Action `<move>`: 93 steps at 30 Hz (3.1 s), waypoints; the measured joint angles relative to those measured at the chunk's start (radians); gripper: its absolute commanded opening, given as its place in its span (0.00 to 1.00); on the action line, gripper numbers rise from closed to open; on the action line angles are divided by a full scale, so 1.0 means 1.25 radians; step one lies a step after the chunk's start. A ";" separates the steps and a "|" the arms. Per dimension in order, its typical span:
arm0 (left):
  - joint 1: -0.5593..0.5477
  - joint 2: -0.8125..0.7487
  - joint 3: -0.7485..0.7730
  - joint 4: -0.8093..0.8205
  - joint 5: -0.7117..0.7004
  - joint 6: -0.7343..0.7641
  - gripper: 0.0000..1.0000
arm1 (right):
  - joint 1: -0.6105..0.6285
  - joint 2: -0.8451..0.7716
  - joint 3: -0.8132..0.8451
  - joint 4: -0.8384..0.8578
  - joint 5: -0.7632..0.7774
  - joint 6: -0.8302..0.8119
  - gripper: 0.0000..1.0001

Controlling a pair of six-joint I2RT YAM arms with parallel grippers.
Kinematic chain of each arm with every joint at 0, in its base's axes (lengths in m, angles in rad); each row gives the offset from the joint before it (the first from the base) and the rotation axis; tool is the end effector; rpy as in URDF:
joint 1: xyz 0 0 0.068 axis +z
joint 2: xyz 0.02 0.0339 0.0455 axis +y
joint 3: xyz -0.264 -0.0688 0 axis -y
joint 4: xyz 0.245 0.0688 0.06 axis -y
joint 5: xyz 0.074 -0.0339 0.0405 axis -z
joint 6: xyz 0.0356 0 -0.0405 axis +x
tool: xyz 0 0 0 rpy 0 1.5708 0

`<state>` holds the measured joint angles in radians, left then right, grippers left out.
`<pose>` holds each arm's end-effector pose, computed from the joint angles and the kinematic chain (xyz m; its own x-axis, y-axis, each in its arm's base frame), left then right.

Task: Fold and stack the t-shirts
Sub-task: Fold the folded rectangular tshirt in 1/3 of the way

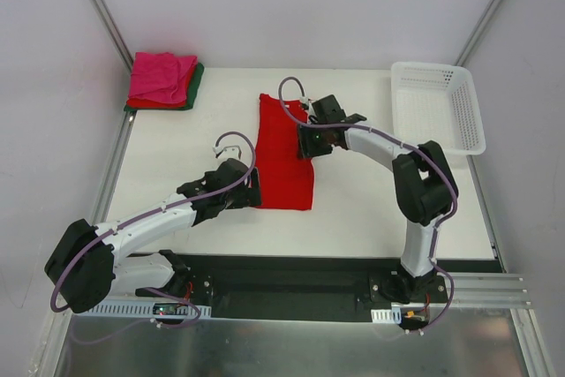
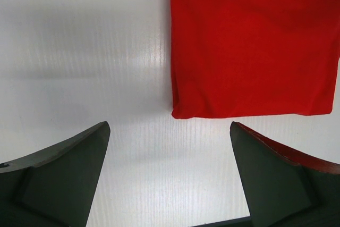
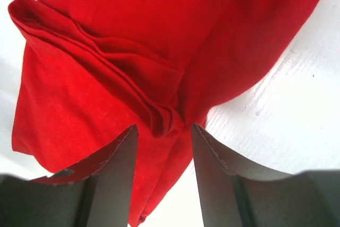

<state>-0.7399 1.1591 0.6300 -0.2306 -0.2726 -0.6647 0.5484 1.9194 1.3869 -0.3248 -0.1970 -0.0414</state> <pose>0.1798 -0.1511 0.2090 -0.7119 -0.1544 -0.6851 0.0839 0.9498 -0.3013 0.3573 0.2265 0.2066 -0.6190 -0.4257 -0.6600 -0.6467 0.7531 0.1208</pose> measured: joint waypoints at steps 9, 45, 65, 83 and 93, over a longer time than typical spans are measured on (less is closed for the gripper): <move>0.000 0.000 0.000 0.000 -0.002 0.000 0.97 | 0.000 0.047 0.036 0.005 -0.016 0.002 0.44; 0.007 0.000 0.000 -0.001 -0.014 0.004 0.97 | -0.005 0.012 0.070 0.004 -0.038 0.004 0.01; 0.007 0.011 0.000 -0.001 -0.014 0.004 0.97 | -0.028 -0.006 0.044 -0.007 0.000 0.002 0.02; 0.007 0.010 0.000 -0.001 -0.014 0.006 0.96 | -0.029 -0.013 0.033 -0.004 0.077 -0.004 0.47; 0.007 0.007 0.000 -0.001 -0.014 0.017 0.96 | -0.033 -0.103 -0.082 0.039 0.002 0.011 0.01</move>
<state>-0.7311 1.1679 0.6300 -0.2317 -0.2901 -0.6434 0.5068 1.7908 1.2846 -0.2760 -0.1947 -0.0280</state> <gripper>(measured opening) 0.965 0.017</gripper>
